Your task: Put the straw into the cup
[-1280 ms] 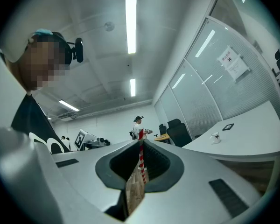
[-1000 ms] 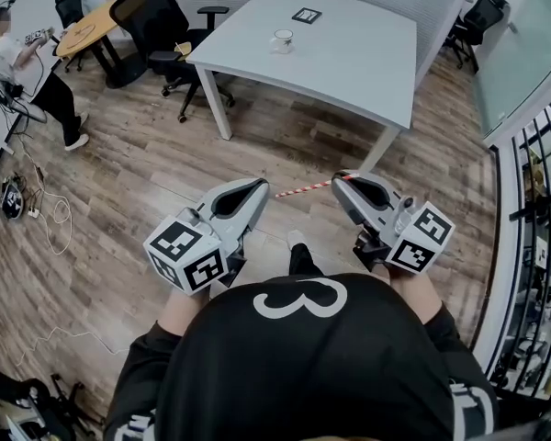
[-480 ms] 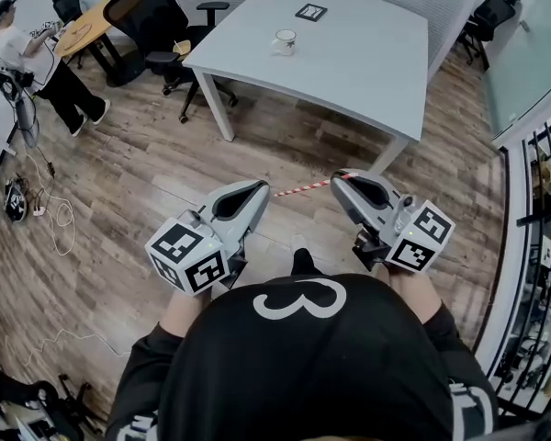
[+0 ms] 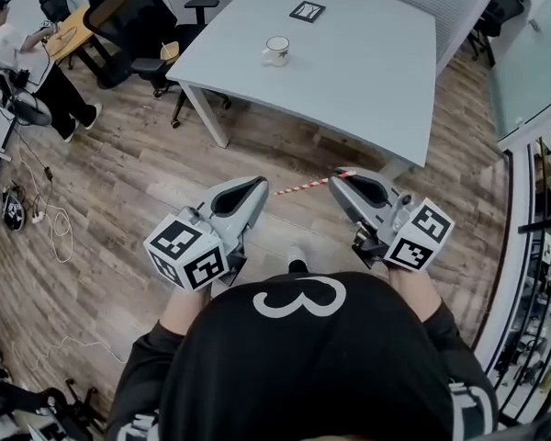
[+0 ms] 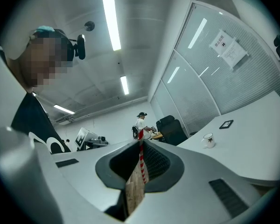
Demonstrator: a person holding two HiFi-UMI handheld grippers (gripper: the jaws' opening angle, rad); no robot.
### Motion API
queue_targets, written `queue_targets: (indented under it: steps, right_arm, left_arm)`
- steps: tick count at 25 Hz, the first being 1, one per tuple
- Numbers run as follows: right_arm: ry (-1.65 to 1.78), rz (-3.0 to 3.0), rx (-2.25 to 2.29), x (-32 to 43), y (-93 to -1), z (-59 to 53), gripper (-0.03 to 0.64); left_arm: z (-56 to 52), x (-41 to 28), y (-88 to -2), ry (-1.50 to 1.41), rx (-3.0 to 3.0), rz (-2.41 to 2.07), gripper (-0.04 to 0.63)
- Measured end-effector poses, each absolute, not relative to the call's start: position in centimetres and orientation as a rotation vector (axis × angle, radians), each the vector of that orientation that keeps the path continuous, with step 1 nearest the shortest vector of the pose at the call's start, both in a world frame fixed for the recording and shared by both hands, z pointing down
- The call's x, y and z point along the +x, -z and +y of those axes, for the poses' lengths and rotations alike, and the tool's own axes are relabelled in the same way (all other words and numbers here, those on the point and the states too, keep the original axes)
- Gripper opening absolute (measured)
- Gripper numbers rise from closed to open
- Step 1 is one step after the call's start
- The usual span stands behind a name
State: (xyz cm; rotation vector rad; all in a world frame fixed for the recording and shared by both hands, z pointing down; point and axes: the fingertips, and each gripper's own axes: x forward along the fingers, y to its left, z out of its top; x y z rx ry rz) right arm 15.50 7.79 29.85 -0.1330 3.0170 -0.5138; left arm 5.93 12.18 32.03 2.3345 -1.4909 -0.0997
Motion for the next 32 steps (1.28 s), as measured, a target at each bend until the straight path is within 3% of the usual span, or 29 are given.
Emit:
queue_targets:
  steps: [12, 32]
  right_arm:
    - [0.480, 3.003, -0.128, 13.2, -28.3, -4.2, 0.031]
    - [0.456, 2.975, -0.213, 10.8, -28.5, -9.3, 0.031]
  left_arm:
    - [0.8, 3.8, -30.9, 0.080, 2.341, -1.510, 0.017]
    - [-4.5, 0.8, -31.0, 0.067, 2.396, -1.457, 0.017]
